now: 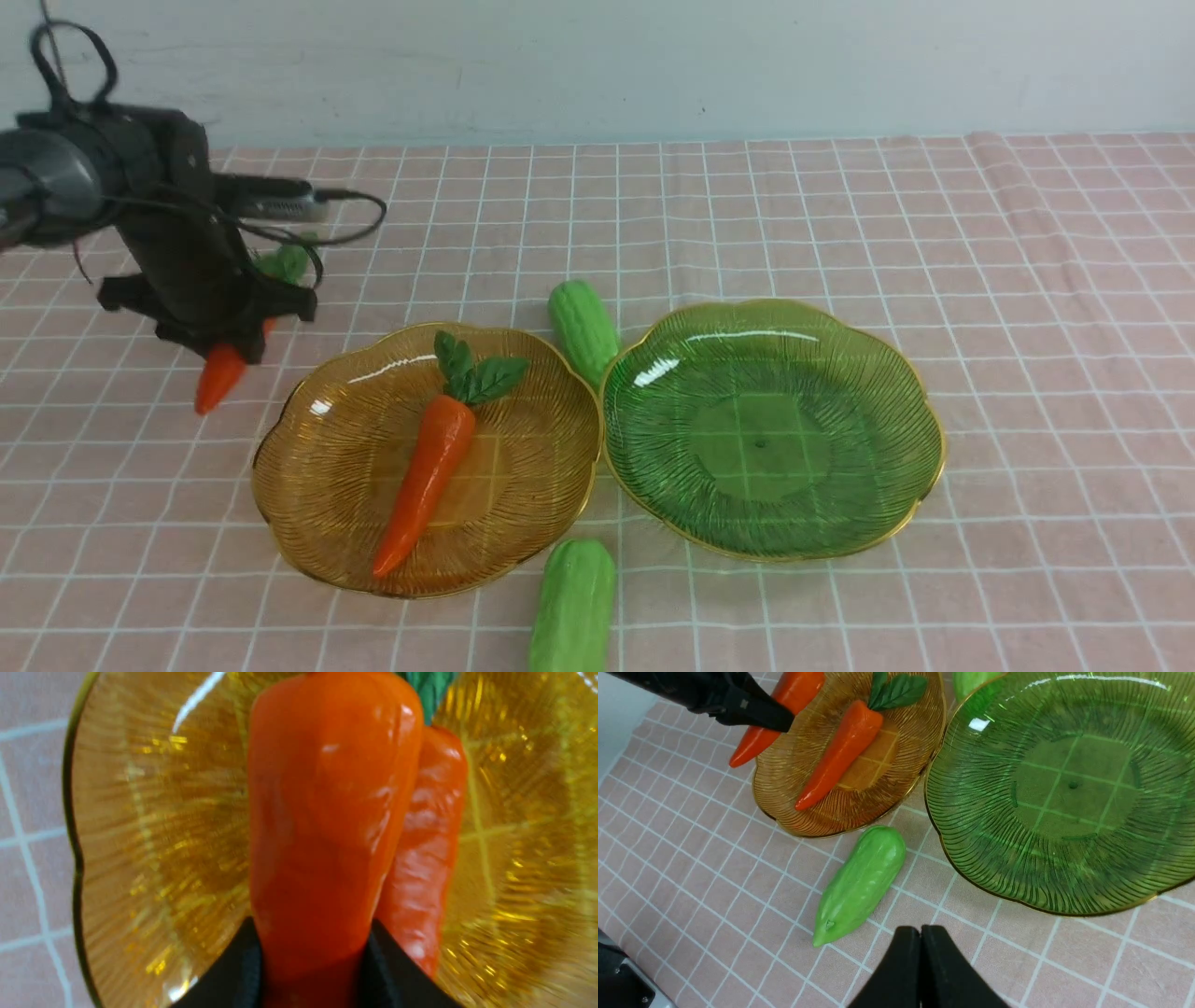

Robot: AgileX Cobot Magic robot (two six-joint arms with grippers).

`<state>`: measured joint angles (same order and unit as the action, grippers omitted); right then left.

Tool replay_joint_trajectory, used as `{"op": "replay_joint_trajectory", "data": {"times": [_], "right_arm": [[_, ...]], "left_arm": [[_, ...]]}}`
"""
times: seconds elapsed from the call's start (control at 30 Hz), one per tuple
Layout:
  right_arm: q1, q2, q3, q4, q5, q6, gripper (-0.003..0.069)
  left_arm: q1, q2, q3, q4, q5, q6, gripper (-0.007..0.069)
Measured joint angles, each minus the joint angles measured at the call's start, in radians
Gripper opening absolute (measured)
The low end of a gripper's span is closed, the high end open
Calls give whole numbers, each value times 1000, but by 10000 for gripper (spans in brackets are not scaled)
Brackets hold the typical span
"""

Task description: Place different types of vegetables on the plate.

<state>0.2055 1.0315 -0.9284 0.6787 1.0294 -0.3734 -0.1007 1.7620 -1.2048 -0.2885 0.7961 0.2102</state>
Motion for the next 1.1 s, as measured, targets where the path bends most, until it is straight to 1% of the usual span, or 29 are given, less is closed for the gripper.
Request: {"op": "replay_joint_trajectory", "data": {"times": [0.07,0.1,0.13,0.2,0.23,0.27,0.3,0.33,0.4,0.43,0.47,0.5,0.53,0.57,0.6,0.63,0.7,0.73,0.77,0.83,0.9,1.1], "right_arm": [[94,75,-42,-72,-44,69,-10],[126,101,-56,-100,-55,89,-8],[196,163,-85,-162,-68,138,0],[275,241,-113,-225,-86,236,27],[313,283,-127,-257,-96,285,46],[341,319,-139,-281,-105,323,70],[361,347,-151,-299,-114,352,99],[391,401,-171,-320,-124,397,141],[435,472,-202,-339,-145,448,244],[452,502,-214,-342,-157,464,292],[473,537,-226,-347,-174,478,360],[489,566,-236,-348,-186,484,407],[509,612,-249,-348,-201,488,472],[524,640,-260,-348,-214,491,521],[537,674,-268,-347,-224,496,559],[546,706,-276,-345,-237,502,594],[557,754,-287,-339,-252,517,632],[559,779,-292,-335,-256,520,643],[565,804,-298,-325,-260,521,650],[573,838,-316,-308,-266,521,653],[581,863,-333,-300,-275,521,653],[586,922,-344,-278,-287,521,640]], "left_arm": [[-5,29,0,1,-24,22,187],[-8,46,0,3,-26,35,190],[-14,59,0,3,-27,45,201],[-21,68,0,1,-28,52,232],[-23,68,-1,2,-28,54,258],[-23,68,-3,2,-26,54,298],[-23,68,-8,3,-18,54,340],[-23,68,-16,6,-1,54,411],[-23,68,-37,15,51,42,493],[-23,68,-49,18,85,31,510],[-23,68,-57,20,108,17,514],[-23,68,-67,21,130,10,512],[-23,67,-78,24,158,5,502],[-23,65,-88,27,186,-1,461],[-23,55,-91,36,204,-6,391],[-23,32,-91,47,219,-8,281],[-23,-12,-91,59,227,-8,126],[-23,-39,-91,65,231,-8,74],[-23,-75,-91,68,242,-8,36],[-23,-160,-91,69,265,-8,6],[-23,-240,-82,68,270,-8,-3],[-23,-457,30,66,265,-8,-3]]}}
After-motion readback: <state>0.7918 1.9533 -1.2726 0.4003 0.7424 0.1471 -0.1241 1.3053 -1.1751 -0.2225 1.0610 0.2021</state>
